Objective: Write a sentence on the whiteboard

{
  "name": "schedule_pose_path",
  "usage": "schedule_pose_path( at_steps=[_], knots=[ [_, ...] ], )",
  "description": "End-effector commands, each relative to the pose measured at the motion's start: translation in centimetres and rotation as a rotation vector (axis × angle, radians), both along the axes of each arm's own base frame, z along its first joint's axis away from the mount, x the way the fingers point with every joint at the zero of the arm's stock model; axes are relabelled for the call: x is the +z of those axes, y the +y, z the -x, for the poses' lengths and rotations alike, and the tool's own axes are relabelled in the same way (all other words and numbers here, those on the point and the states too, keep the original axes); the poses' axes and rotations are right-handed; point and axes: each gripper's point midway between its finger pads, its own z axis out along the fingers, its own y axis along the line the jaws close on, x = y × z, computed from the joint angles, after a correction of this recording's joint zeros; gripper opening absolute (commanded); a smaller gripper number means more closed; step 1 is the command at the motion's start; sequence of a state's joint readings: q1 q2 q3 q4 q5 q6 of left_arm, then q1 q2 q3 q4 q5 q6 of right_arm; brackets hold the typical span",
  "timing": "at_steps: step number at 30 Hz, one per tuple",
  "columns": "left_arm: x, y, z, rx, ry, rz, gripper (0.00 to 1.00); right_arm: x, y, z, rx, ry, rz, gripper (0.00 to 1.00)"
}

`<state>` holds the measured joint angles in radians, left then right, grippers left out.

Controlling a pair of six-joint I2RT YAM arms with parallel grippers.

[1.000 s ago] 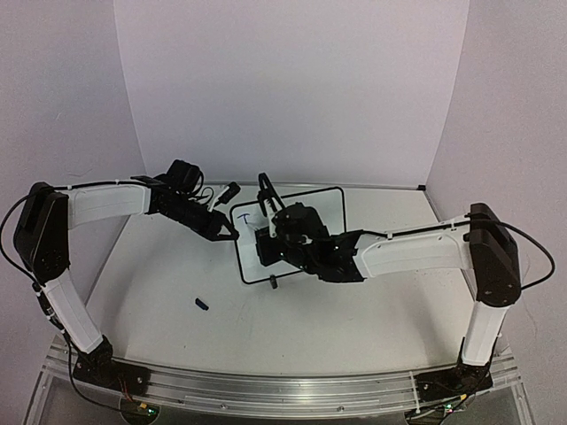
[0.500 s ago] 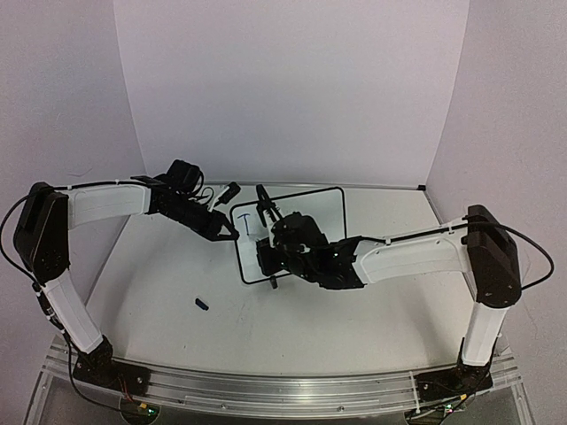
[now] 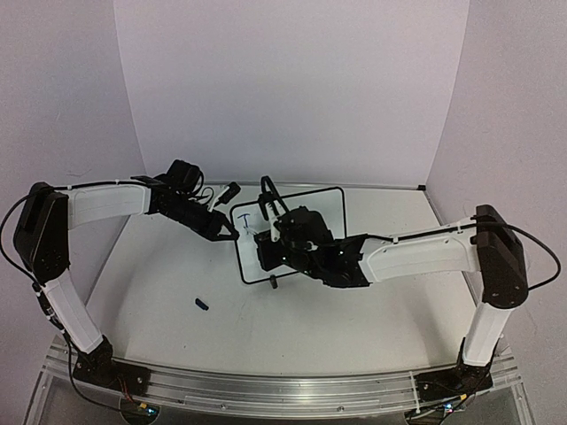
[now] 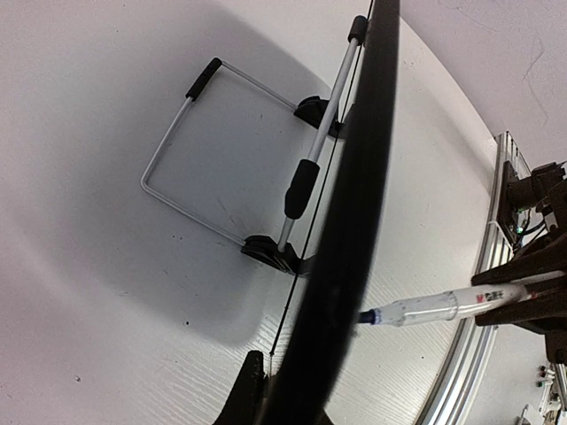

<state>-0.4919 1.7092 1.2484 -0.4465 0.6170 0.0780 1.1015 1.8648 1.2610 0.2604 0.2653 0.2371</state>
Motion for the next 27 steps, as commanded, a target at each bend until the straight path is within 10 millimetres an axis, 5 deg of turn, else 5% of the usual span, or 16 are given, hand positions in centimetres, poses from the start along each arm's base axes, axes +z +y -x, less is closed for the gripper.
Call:
schedule_pose_path(
  at_steps=[1,19,27],
  knots=[
    [0.6,0.5,-0.8,0.040,-0.036,-0.026,0.00,3.3,-0.9,-0.3,-0.049,-0.051,-0.073,0.00],
    [0.5,0.5,-0.8,0.040,-0.033,-0.028,0.00,1.9,-2.6,-2.8,-0.131,-0.034,-0.051,0.00],
    [0.4,0.6,-0.8,0.041,-0.033,-0.031,0.00,1.7,-1.9,-2.8,-0.094,-0.032,-0.046,0.00]
  ],
)
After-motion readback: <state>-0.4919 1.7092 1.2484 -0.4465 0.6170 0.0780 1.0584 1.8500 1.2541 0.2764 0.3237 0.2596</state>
